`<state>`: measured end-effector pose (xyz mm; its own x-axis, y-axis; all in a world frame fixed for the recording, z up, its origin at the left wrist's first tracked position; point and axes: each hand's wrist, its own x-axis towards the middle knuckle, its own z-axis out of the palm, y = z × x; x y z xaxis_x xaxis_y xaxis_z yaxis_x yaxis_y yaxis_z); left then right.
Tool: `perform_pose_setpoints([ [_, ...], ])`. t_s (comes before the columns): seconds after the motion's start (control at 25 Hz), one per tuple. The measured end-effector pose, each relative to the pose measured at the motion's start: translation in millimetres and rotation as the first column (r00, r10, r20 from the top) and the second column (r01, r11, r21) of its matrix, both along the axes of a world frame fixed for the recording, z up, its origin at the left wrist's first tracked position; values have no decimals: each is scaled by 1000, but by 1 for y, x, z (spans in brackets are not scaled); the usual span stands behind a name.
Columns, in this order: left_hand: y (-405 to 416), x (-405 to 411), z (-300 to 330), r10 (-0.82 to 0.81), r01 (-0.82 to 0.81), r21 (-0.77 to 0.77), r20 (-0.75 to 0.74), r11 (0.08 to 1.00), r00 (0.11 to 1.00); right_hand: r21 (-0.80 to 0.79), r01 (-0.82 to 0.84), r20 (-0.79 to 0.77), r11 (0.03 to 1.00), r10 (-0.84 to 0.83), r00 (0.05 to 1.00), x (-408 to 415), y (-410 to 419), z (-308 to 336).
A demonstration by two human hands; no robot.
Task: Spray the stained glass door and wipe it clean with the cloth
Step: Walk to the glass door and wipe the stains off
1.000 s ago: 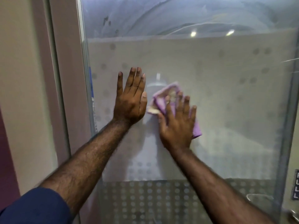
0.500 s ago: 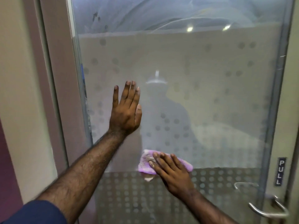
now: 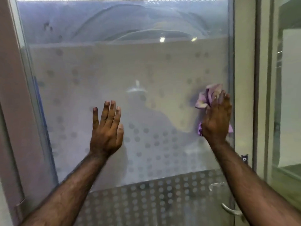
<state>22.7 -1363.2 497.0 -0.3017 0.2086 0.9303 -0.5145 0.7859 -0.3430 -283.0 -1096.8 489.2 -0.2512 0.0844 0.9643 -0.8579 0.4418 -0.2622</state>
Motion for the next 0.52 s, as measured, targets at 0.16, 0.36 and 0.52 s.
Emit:
perform_pose_setpoints([
  [0.16, -1, -5, -1, -32, 32, -5, -23, 999, 999, -98, 23, -37, 995, -27, 999, 15, -32, 121],
  [0.36, -3, -5, -2, -93, 93, -6, -60, 996, 994, 103, -85, -277, 991, 111, 955, 118, -110, 164],
  [0.52, -2, -3, -2, -72, 83, 68, -152, 994, 986, 431, -27, -522, 902, 274, 808, 170, -146, 110],
])
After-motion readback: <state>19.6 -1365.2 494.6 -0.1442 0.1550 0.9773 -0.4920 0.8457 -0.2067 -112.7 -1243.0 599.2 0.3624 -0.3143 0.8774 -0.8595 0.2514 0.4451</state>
